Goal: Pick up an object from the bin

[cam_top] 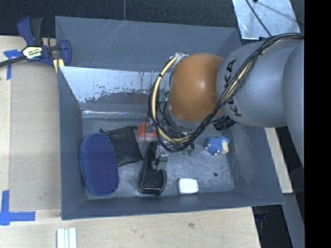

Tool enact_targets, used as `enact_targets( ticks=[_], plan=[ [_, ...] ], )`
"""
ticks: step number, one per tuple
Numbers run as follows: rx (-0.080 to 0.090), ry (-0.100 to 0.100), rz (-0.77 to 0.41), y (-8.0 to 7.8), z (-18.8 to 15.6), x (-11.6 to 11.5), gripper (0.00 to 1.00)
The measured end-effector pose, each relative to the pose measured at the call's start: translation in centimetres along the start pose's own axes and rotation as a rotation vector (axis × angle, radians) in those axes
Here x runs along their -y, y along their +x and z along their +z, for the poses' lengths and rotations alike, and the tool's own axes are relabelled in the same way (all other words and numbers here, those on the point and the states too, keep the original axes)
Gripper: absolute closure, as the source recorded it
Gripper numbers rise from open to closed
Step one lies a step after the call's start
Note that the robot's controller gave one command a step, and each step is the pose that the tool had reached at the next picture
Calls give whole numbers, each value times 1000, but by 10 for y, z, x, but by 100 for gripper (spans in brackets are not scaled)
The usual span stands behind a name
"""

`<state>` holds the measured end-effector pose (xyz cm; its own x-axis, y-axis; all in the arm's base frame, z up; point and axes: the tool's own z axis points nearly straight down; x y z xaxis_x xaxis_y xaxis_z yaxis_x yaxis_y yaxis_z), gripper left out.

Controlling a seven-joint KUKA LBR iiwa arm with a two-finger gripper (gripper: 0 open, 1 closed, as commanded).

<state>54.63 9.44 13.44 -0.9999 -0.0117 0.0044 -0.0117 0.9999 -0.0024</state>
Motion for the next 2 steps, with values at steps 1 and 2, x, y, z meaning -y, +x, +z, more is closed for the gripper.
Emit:
enact_targets(
  ticks=[1, 2],
  plan=[
    [24, -8, -40, -35, 46, -4, 0],
    [33, -7, -102, -71, 54, 19, 0]
  ],
)
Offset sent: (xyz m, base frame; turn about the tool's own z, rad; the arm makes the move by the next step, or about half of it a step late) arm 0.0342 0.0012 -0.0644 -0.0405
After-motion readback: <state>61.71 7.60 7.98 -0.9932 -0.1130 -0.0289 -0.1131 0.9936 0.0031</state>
